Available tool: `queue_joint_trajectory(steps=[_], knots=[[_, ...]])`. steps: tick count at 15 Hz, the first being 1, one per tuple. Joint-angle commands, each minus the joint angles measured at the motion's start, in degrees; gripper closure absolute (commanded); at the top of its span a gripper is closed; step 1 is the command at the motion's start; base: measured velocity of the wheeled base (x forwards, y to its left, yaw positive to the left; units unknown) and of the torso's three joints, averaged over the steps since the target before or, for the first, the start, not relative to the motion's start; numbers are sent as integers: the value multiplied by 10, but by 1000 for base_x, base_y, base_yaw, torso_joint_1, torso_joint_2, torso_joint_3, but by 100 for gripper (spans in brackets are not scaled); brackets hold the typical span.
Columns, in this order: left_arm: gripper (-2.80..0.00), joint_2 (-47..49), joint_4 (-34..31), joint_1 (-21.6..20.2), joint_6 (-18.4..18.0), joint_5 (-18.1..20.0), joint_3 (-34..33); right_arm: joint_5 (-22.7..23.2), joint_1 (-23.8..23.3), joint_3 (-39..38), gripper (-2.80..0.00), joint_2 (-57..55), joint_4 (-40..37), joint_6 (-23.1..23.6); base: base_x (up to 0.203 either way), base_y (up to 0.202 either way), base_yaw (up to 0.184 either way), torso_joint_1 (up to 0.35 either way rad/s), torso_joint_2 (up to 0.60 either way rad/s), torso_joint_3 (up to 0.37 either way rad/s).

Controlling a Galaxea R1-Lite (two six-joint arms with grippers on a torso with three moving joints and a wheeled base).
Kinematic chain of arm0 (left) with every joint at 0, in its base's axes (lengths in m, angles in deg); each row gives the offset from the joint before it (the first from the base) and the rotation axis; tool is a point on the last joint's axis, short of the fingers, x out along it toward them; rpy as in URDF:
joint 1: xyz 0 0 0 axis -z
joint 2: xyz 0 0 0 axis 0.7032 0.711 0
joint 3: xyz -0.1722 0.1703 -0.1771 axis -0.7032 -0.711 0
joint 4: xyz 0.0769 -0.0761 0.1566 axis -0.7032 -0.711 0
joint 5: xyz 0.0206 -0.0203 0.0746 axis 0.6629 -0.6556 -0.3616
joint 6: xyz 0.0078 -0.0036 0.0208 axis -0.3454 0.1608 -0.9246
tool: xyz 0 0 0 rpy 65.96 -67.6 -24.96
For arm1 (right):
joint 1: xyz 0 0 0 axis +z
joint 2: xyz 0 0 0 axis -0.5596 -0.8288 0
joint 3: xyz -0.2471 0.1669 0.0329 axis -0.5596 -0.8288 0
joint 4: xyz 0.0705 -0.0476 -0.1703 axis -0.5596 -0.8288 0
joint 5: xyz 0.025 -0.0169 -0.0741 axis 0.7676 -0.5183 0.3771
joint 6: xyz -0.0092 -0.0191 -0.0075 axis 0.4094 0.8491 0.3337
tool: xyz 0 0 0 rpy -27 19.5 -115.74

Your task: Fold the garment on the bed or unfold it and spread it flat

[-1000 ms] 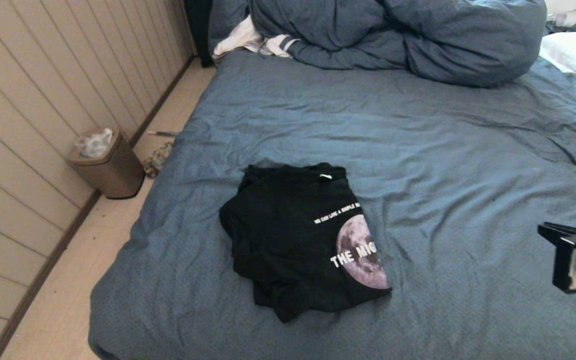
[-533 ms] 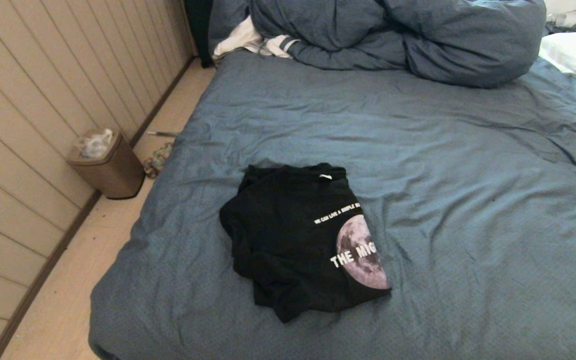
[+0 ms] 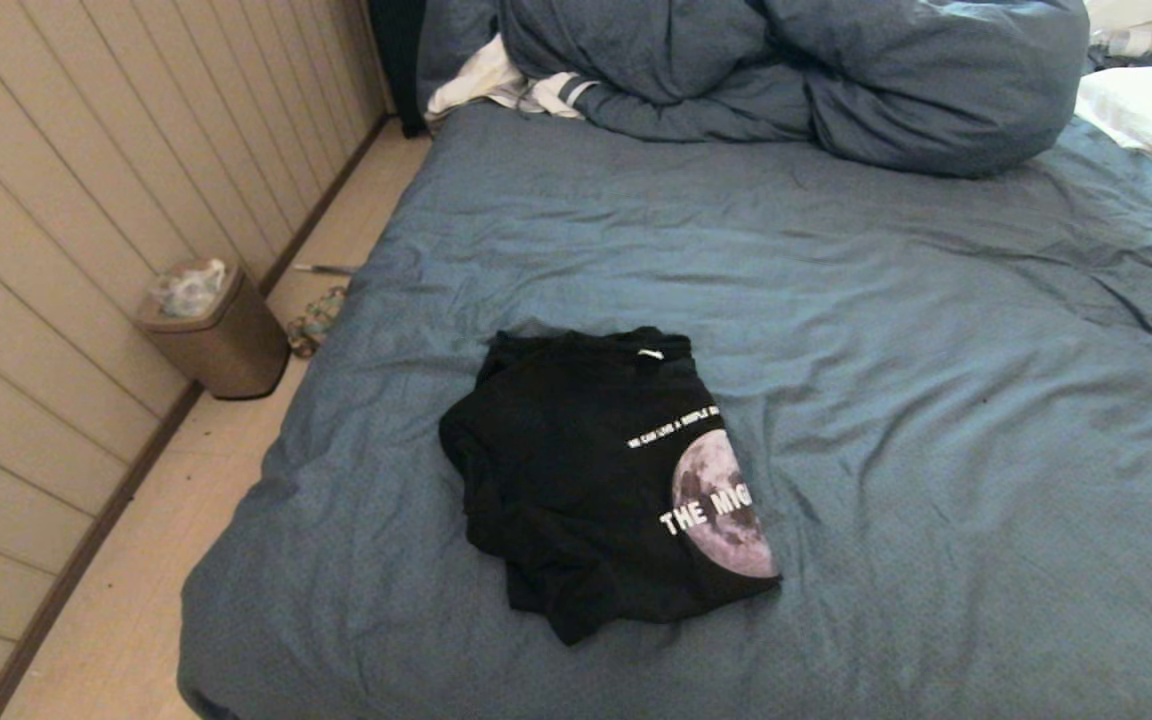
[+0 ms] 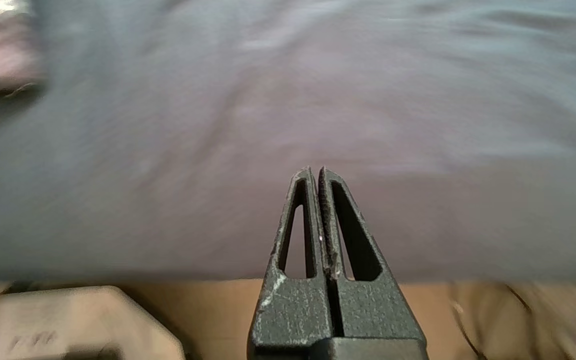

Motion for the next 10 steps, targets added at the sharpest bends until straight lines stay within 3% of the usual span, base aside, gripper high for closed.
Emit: queue_joint_trajectory(steps=[1, 6, 9, 10], knots=[[0, -30, 5, -1, -2, 0, -16, 25, -10, -14, 0, 52, 0, 2, 0, 0, 0, 0, 0, 0], [0, -30, 7, -1, -2, -2, -17, 27, -10, -15, 0, 52, 2, 4, 0, 0, 0, 0, 0, 0], [0, -34, 96, -2, -3, -33, -118, 82, -10, -123, 0, 58, 112, 32, 0, 0, 0, 0, 0, 0], [0, -35, 114, -2, -36, -30, -137, 92, -10, -148, 0, 60, 150, 22, 0, 0, 0, 0, 0, 0]])
